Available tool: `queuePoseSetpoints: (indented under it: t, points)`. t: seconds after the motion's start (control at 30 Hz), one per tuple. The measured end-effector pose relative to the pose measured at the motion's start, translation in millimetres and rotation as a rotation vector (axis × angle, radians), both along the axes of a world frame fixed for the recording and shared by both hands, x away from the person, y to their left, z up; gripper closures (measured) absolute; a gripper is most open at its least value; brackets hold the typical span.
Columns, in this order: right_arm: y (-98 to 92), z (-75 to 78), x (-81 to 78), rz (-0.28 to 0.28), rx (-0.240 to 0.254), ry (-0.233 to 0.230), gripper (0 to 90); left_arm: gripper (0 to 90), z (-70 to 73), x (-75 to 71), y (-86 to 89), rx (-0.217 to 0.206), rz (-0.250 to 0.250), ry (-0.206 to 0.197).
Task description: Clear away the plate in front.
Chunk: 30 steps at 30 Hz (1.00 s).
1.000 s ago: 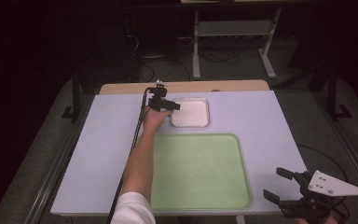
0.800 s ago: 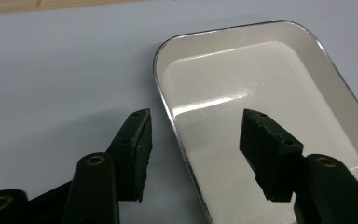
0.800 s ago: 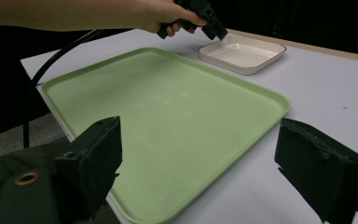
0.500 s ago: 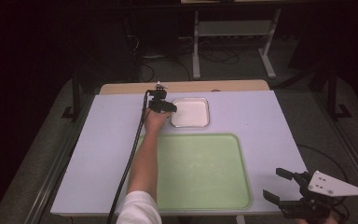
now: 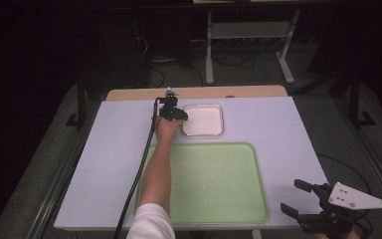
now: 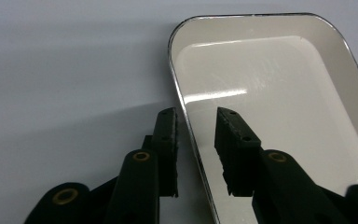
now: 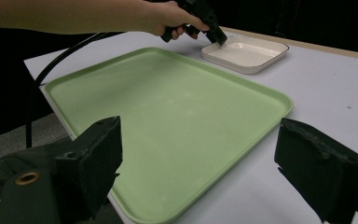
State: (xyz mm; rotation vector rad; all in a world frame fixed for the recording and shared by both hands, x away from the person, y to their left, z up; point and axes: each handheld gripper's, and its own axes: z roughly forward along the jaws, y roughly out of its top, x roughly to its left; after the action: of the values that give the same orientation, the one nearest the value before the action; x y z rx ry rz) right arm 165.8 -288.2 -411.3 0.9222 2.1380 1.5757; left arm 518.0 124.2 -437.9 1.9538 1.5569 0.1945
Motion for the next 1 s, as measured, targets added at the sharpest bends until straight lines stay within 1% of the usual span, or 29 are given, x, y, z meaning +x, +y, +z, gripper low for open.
queuePoseSetpoints:
  t: [0.1,0.23,0.4,0.43,0.47,0.53,0.67,0.73,0.8,0.87,0.97,1.0]
  points:
    - [-0.1,-0.1,0.0,0.000,0.001,0.000,14.2,72.6,-2.1,0.1,-1.2,0.013,0.005,0.008]
    - [-0.2,-0.1,-0.1,0.000,0.001,0.000,14.2,76.2,-3.3,0.1,-2.0,0.018,0.008,0.015]
    - [0.0,-0.2,0.0,0.002,0.002,0.002,14.2,78.8,-3.3,-0.2,-2.2,0.015,0.013,0.018]
    - [0.1,-0.2,0.0,0.003,0.002,0.002,14.2,79.3,-3.3,-0.2,-1.9,0.009,0.013,0.021]
    - [0.2,-0.2,-0.1,0.003,0.002,0.002,14.2,81.5,-3.3,-0.3,-2.1,0.007,0.017,0.021]
    - [0.2,-0.2,-0.3,0.003,0.002,0.002,14.2,82.2,-3.2,-0.3,-2.0,0.006,0.026,0.024]
    - [0.1,-0.3,-0.2,0.004,0.004,0.001,14.2,84.4,-3.6,0.1,-0.8,-0.024,0.060,0.038]
    - [0.0,-0.3,-0.3,0.004,0.005,0.001,14.2,85.9,-4.3,0.1,0.0,-0.049,0.078,0.041]
    - [-0.3,-0.3,-0.4,0.003,0.006,0.003,14.2,87.2,-5.1,0.1,0.2,-0.065,0.079,0.041]
    - [-0.6,-0.4,-0.6,0.003,0.007,0.005,14.2,88.1,-5.4,-0.1,0.0,-0.080,0.095,0.036]
    - [-1.2,-0.5,-0.6,0.002,0.009,0.007,14.2,88.3,-5.9,-0.2,1.8,-0.103,0.106,0.042]
    - [-1.3,-0.6,-0.6,0.002,0.009,0.007,14.2,88.4,-5.9,-0.2,1.8,-0.103,0.106,0.042]
